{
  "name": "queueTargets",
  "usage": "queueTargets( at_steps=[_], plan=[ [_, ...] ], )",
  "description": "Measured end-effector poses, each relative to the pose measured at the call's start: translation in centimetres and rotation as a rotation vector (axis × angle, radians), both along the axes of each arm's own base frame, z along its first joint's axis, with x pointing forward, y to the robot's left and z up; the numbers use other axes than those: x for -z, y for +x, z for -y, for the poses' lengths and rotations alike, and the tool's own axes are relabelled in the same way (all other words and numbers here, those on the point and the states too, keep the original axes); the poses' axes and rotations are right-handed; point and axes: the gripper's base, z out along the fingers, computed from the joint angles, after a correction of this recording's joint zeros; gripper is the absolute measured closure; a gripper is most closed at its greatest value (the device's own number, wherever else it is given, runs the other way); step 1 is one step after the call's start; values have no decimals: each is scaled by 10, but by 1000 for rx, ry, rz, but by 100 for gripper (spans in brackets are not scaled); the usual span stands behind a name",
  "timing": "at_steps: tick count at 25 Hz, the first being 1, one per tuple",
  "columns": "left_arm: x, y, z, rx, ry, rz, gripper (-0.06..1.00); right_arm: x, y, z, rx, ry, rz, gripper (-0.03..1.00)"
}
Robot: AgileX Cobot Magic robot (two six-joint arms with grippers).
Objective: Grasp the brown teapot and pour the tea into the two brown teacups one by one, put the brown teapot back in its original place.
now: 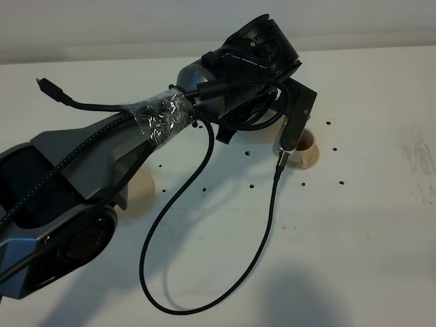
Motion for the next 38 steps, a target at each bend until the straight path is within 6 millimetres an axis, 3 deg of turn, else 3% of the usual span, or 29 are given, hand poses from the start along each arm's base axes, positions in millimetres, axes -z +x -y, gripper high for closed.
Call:
queueTargets(
  at_steps=[38],
  plan=[
    [-2, 3, 1, 40, 10, 34, 94, 0, 0, 0, 0, 0, 0, 48]
  ],
)
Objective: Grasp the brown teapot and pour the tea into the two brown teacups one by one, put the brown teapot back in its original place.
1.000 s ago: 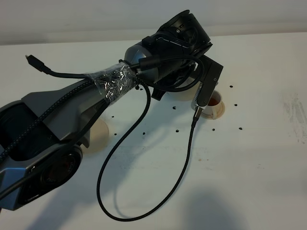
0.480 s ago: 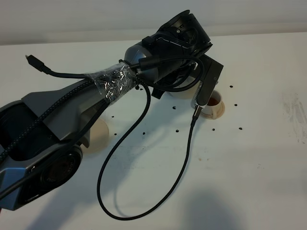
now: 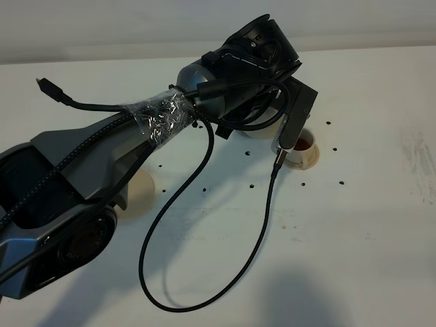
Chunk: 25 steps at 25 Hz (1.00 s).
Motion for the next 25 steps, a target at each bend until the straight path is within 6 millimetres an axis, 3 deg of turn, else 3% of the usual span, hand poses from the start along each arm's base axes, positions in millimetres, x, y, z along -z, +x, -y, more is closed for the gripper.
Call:
queueTargets(
  at_steps=[18, 25],
  plan=[
    [-1, 1, 2, 4, -18, 19, 94, 0, 0, 0, 0, 0, 0, 48],
    [7, 4, 4, 11, -13, 24, 94, 0, 0, 0, 0, 0, 0, 48]
  ],
)
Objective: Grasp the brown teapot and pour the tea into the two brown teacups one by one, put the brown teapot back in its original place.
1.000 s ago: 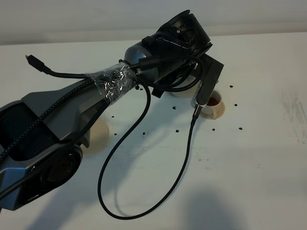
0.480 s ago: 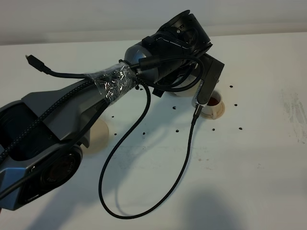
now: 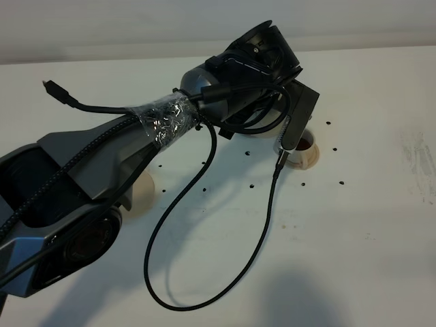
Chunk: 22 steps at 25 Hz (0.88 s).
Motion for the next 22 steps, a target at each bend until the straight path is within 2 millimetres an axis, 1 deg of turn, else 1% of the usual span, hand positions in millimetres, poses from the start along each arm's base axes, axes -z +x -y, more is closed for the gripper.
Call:
queueTargets(
  at_steps=[22],
  plan=[
    [-1, 2, 2, 37, 1, 19, 94, 0, 0, 0, 0, 0, 0, 48]
  ],
)
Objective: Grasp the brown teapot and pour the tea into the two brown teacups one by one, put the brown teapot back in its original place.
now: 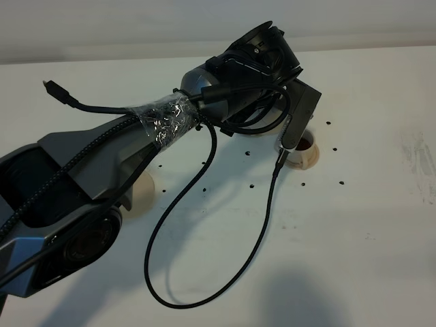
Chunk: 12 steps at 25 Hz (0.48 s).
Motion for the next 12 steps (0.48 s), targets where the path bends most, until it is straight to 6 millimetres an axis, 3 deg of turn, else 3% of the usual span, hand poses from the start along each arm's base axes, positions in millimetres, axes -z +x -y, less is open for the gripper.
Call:
queueTargets(
  at_steps=[12],
  plan=[
    [0, 1, 1, 45, 20, 5, 94, 0, 0, 0, 0, 0, 0, 48]
  ],
)
